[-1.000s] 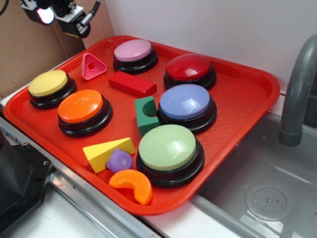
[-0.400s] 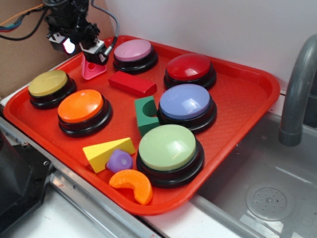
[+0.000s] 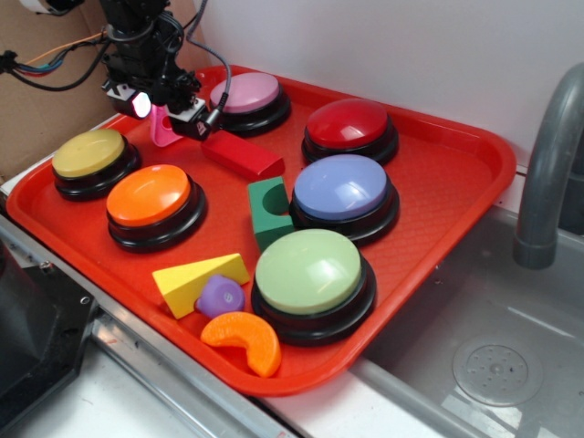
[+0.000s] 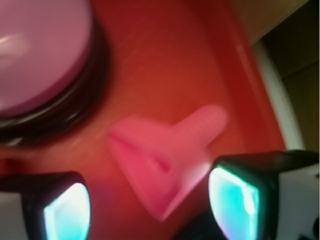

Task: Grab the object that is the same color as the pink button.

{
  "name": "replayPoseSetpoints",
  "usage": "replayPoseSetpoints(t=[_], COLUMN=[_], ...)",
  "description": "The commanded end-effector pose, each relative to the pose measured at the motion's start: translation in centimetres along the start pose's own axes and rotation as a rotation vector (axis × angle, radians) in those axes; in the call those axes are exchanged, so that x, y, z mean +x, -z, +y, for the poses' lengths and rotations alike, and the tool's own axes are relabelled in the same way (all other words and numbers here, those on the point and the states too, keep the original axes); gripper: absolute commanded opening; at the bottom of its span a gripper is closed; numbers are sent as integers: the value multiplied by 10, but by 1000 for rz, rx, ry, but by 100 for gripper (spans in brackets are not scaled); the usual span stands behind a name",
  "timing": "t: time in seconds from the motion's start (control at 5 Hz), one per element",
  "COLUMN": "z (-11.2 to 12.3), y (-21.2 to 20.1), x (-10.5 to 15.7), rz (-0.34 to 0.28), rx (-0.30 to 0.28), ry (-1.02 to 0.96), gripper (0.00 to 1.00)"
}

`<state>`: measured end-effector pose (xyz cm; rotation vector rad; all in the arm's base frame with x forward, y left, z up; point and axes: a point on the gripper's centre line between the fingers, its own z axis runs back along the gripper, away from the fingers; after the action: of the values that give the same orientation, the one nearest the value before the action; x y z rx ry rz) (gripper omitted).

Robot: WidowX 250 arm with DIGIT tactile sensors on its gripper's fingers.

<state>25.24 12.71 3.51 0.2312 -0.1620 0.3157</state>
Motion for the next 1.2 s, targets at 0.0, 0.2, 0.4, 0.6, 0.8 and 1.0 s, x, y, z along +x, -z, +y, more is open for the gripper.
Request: replayPoseSetpoints(t=[0.0,0.2,0.4,0.6,0.8,1.0], z=[17,21,19,16,11,-3], y=[0,2,0,-8,-23,-51], x=[11,11,11,13,14,11], rz=[-33,-33,-30,-32,-24,30], rx=[24,11,21,31,-15,-60], ry=[-55,-60,-63,-61,-79,-62], gripper=[66,0,0,0,0,0])
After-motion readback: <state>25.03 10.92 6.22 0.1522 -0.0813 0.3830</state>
